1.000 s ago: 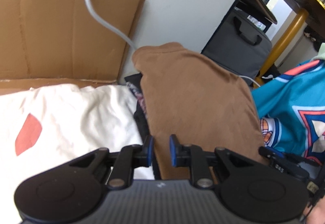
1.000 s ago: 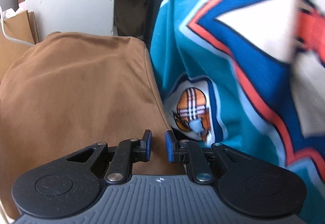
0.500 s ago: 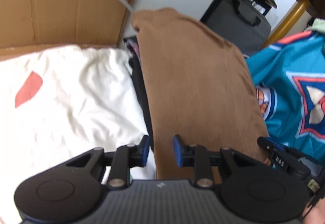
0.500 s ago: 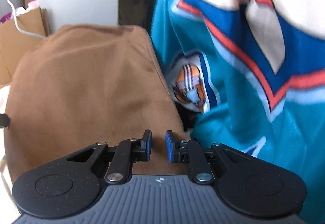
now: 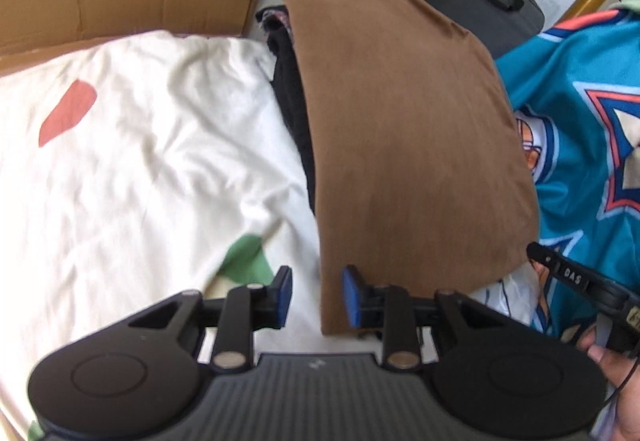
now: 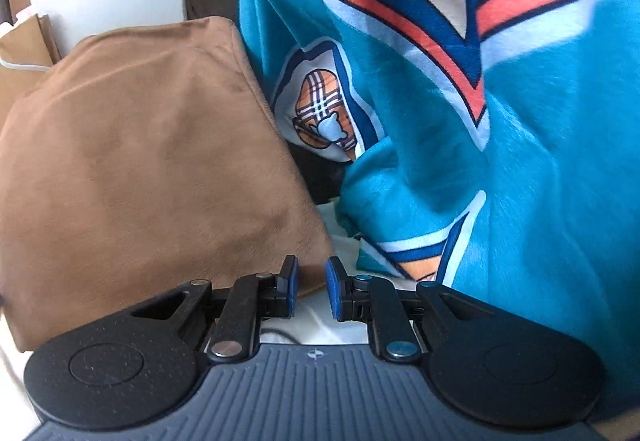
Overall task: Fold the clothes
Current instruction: 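Open both tools and release the folded brown shirt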
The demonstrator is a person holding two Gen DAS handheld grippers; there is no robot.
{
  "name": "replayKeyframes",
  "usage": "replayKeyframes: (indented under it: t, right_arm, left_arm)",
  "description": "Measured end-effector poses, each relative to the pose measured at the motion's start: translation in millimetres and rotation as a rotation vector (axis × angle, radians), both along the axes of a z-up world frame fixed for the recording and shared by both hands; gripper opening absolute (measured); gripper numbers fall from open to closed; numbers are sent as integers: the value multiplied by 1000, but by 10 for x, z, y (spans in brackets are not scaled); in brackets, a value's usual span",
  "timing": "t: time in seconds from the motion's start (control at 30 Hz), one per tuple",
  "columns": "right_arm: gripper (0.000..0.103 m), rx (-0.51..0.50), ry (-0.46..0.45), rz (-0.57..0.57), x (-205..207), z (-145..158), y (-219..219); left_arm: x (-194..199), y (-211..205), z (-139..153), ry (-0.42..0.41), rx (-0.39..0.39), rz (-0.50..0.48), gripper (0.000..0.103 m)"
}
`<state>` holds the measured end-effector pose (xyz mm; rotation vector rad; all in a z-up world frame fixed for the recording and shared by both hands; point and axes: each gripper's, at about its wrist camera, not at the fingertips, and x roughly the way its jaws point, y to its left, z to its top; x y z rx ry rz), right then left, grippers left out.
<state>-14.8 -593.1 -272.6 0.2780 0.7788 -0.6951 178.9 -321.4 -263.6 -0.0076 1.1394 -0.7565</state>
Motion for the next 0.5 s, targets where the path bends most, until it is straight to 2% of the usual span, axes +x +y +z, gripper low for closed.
replayKeyframes:
  t: [0.07, 0.13, 0.23, 0.37, 0.47, 0.5]
  right_arm:
    - [26, 21, -14, -2, -57, 14, 42]
    - [36, 37, -25, -1, -103, 23, 88]
    - [36, 56, -26, 10, -153, 27, 168]
    - [37, 72, -10, 36, -153, 20, 270]
    - [49, 90, -2, 52, -128, 47, 337]
    - [58, 94, -3, 55, -116, 67, 358]
  left_arm:
    - [-36, 30, 3, 12, -23, -12, 38]
    - [-72, 42, 4, 19, -40, -24, 46]
    - [-108, 29, -13, 28, -42, -32, 47]
    - [-158, 15, -2, 21, -28, -43, 55]
    - [-201, 0, 75, 2, -3, -57, 67]
    - [-214, -2, 112, -8, 8, -54, 74]
